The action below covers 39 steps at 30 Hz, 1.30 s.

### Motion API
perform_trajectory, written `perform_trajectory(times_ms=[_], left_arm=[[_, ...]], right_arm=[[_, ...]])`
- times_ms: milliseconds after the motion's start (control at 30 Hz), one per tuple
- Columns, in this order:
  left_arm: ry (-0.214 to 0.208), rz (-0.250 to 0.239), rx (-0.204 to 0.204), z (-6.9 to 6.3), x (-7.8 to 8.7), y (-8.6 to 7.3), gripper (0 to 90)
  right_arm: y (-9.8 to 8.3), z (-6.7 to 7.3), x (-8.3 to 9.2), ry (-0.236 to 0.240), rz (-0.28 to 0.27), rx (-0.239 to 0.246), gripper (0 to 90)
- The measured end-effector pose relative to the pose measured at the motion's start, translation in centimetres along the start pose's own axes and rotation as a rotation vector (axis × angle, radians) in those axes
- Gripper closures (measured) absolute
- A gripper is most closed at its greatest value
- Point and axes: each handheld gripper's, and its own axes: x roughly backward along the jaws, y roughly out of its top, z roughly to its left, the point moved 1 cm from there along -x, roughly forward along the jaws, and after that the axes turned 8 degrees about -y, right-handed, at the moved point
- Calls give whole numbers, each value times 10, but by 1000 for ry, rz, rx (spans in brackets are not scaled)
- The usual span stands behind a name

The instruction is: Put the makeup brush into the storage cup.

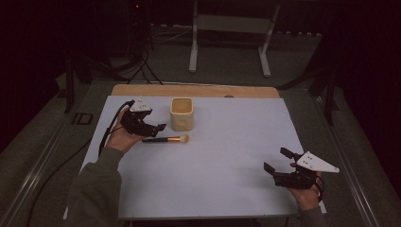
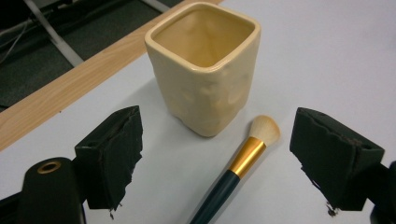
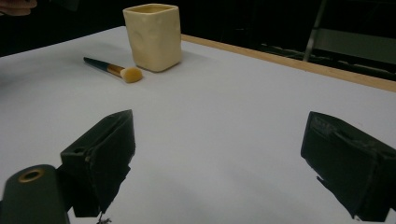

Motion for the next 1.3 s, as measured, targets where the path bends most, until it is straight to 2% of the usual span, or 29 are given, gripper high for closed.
perform_trajectory(times_ms=[133, 167, 200, 367, 567, 600, 633, 767, 833, 1000, 1200, 1300], left_arm=[[-10, 57, -10, 1, -4, 3, 181], [-10, 57, -10, 1, -4, 3, 181], [-16, 91, -16, 1, -7, 5, 181], [-9, 178, -60, -1, -19, 9, 202], [-38, 279, -84, -2, -35, 13, 218], [-38, 279, -84, -2, -35, 13, 220], [-50, 311, -90, -3, -41, 13, 220], [-57, 376, -108, -4, -52, 12, 235], [-59, 395, -106, -3, -56, 11, 240], [-71, 400, -92, -2, -64, 9, 246], [-77, 441, -111, -6, -79, 4, 248], [-82, 452, -106, -5, -83, 2, 251]], right_arm=[[0, 0, 0, 3, -2, 0, 100], [0, 0, 0, 3, -2, 0, 100], [0, 0, 0, 3, -2, 0, 100], [0, 0, 0, 7, 1, 1, 100], [0, 0, 0, 8, 1, 1, 100], [0, 0, 0, 8, 1, 1, 100], [0, 0, 0, 8, 0, 0, 100], [0, -1, 0, 10, 0, 0, 100], [0, 0, 0, 10, -1, 1, 100], [-1, -1, -1, 8, 4, 0, 100], [-1, -1, 0, 4, 6, -2, 100], [-1, -1, 0, 5, 4, -2, 100]])
